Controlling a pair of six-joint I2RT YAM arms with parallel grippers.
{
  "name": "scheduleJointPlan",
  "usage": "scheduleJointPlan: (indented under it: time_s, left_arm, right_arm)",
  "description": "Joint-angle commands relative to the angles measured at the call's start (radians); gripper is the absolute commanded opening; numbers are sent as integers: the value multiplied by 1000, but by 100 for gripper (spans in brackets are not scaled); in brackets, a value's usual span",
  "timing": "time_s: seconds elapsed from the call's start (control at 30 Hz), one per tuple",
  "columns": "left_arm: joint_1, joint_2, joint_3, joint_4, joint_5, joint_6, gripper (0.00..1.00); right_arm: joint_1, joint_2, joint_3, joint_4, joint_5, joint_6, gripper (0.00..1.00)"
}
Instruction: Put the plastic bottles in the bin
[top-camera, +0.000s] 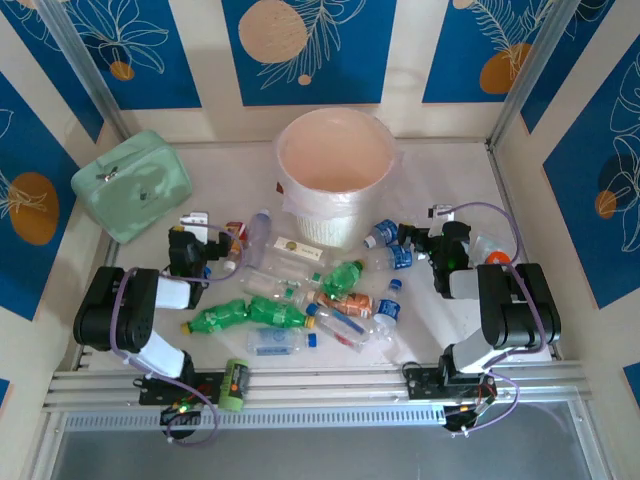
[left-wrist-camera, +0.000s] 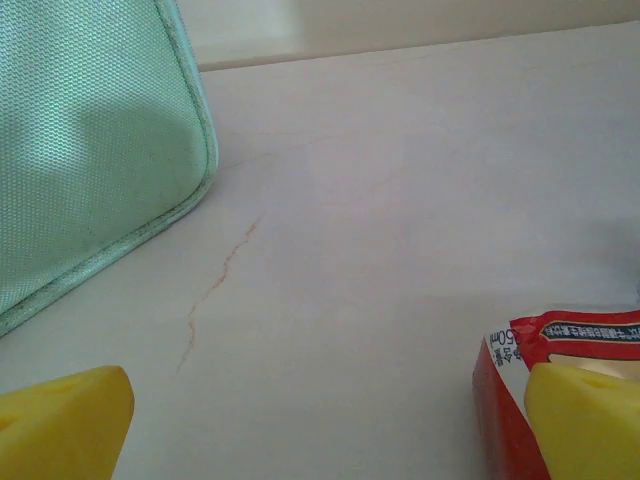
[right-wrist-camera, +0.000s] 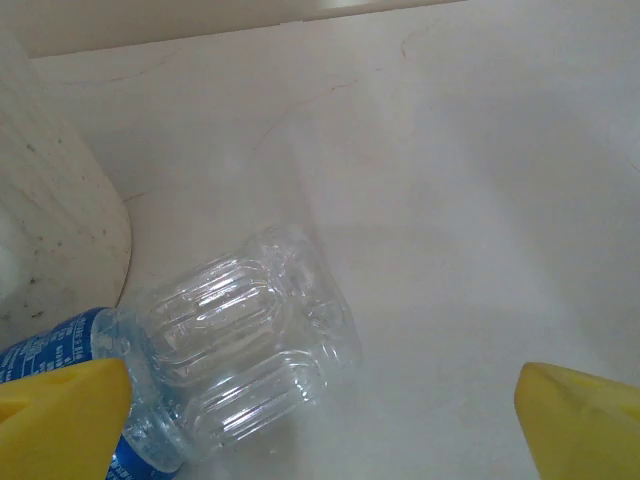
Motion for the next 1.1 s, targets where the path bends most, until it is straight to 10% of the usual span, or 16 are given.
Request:
scheduleJointPlan:
  time_s: [0.0,0.97,1.07]
  left_arm:
    - [-6,2,13,4,18,10,100]
    - [-1,2,19,-9,31,4,100]
    - [-20,-55,47,-95,-2,23,100]
  right_arm:
    - [2,-14,15,15,-12,-19,99]
    - [-3,-14,15,16,-21,-16,99]
    - [54,-96,112,-207,176,-1,99]
